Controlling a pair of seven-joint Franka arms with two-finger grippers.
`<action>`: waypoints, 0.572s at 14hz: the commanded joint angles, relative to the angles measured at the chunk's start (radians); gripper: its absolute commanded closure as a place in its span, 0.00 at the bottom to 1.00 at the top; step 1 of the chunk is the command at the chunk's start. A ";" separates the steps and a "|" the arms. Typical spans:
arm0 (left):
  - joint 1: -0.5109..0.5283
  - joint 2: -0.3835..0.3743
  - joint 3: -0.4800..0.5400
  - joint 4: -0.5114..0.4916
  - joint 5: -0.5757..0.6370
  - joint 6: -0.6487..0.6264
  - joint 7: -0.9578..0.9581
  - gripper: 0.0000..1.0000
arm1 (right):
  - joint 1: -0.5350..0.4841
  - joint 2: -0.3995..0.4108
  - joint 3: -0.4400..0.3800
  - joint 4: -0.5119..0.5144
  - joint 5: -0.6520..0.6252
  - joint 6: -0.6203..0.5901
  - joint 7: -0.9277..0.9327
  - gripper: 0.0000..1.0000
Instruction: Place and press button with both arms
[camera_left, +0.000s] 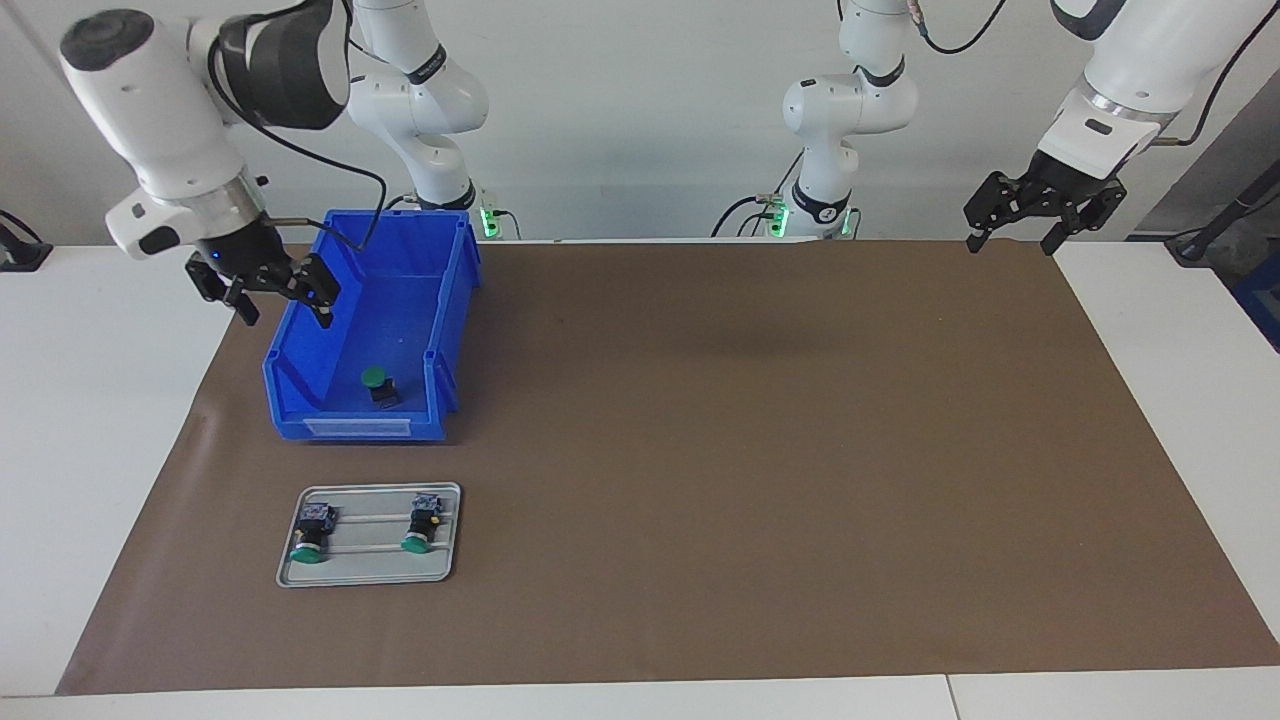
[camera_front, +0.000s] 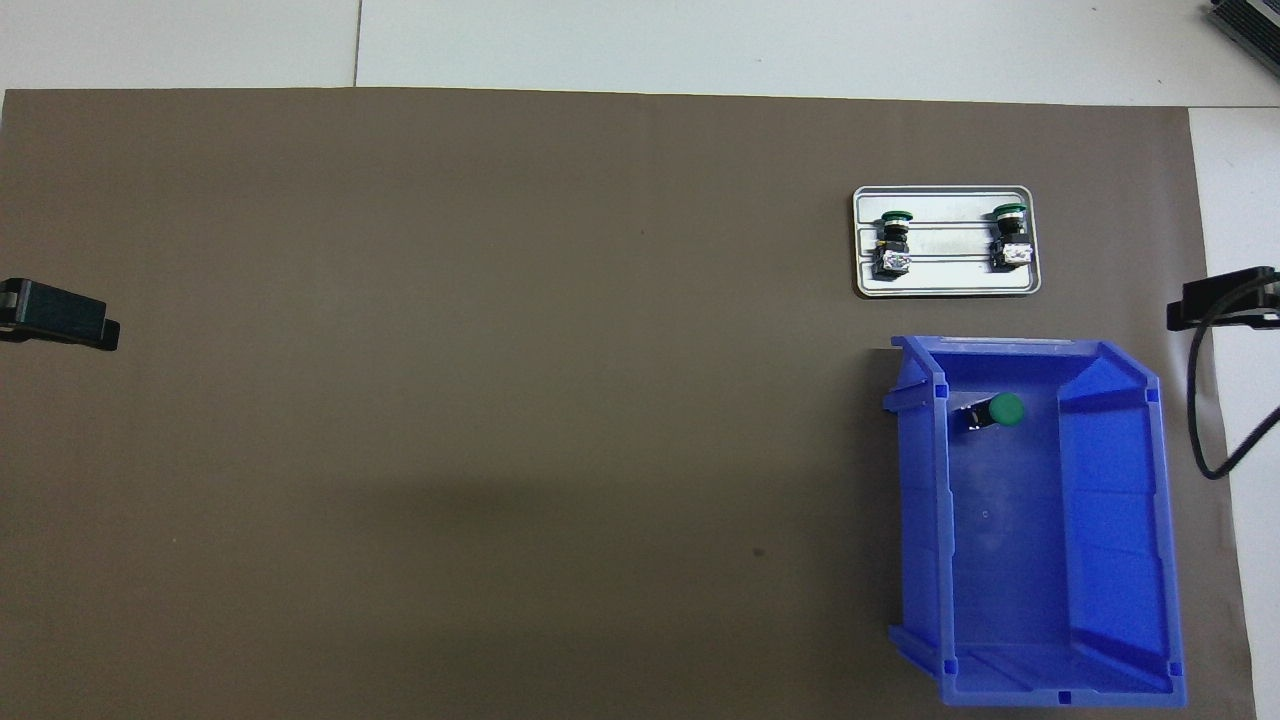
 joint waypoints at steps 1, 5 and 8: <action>0.010 -0.019 -0.007 -0.020 0.012 -0.008 0.003 0.00 | -0.006 -0.001 0.010 -0.010 -0.018 -0.017 0.018 0.00; 0.010 -0.019 -0.007 -0.020 0.012 -0.008 0.003 0.00 | 0.083 0.011 -0.070 0.003 0.000 -0.020 0.028 0.00; 0.010 -0.019 -0.007 -0.020 0.012 -0.008 0.003 0.00 | 0.082 0.002 -0.064 -0.013 0.000 -0.023 0.028 0.00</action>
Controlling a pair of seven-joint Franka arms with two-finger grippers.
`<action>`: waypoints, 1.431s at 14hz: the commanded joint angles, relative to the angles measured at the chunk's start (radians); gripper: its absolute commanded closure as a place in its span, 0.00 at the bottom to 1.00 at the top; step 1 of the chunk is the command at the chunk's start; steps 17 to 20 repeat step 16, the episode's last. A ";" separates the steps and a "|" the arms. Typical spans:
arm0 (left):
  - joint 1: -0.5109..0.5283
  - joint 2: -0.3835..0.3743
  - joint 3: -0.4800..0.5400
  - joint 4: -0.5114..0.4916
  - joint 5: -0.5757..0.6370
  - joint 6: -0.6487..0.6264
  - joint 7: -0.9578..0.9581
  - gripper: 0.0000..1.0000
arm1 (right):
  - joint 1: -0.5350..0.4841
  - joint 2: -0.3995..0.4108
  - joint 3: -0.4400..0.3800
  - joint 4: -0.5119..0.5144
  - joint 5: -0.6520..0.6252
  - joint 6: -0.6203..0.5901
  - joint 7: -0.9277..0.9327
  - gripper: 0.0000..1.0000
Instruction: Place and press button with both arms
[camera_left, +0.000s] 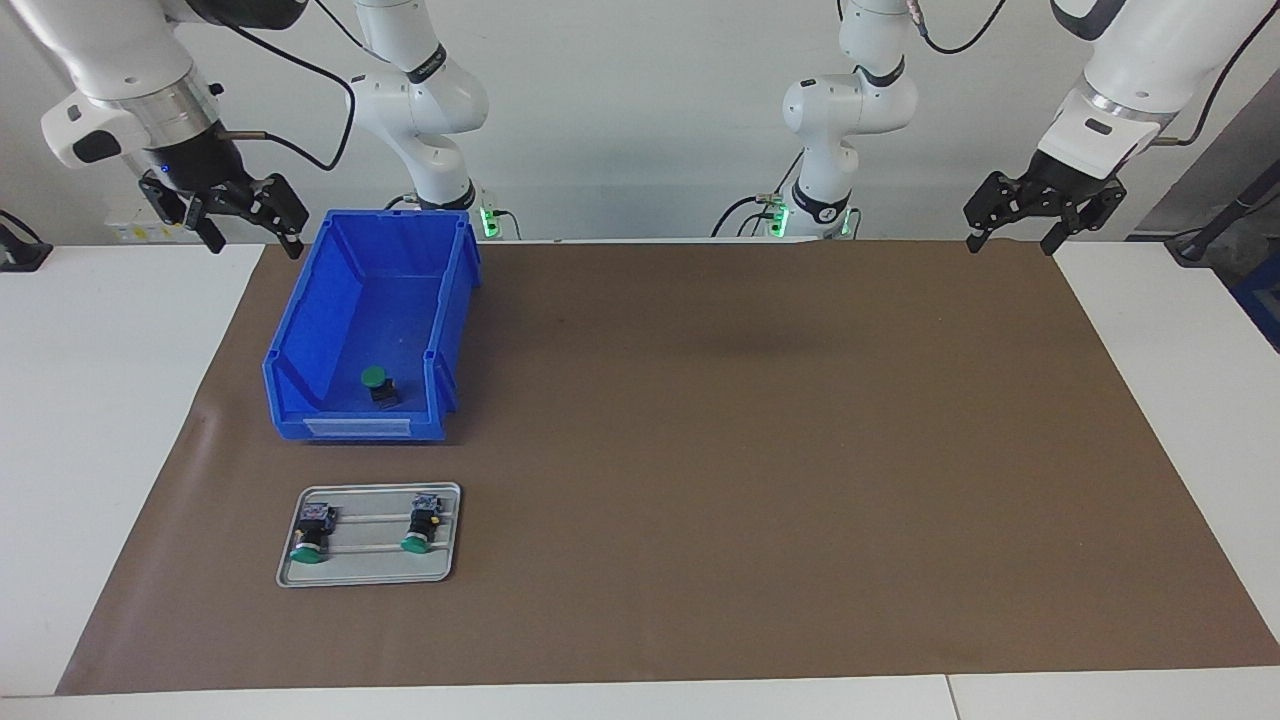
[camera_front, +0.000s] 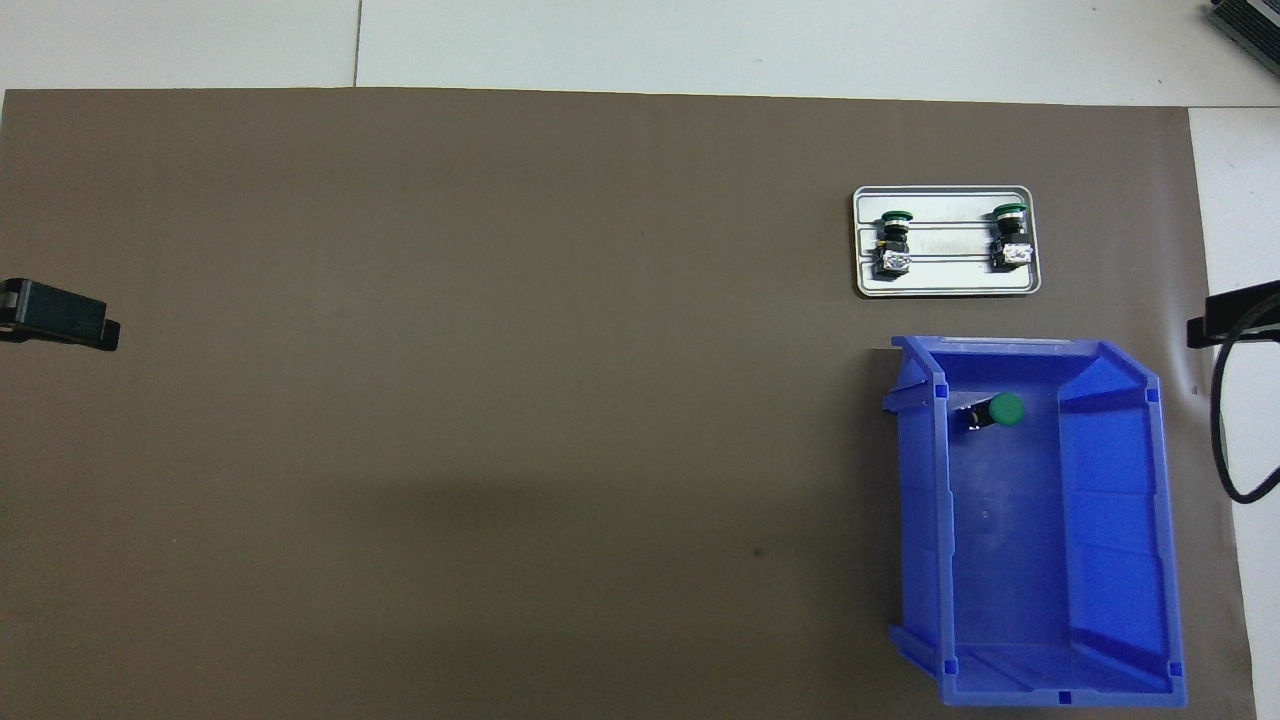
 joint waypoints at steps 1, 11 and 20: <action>0.010 -0.019 -0.007 -0.020 0.012 -0.008 0.003 0.00 | 0.014 -0.010 -0.007 -0.019 -0.002 -0.016 0.017 0.00; 0.010 -0.019 -0.007 -0.020 0.012 -0.008 0.003 0.00 | 0.042 -0.010 -0.013 -0.016 -0.043 -0.030 0.017 0.00; 0.008 -0.019 -0.007 -0.020 0.012 -0.008 0.003 0.00 | 0.044 -0.012 -0.013 -0.018 -0.043 -0.030 0.015 0.00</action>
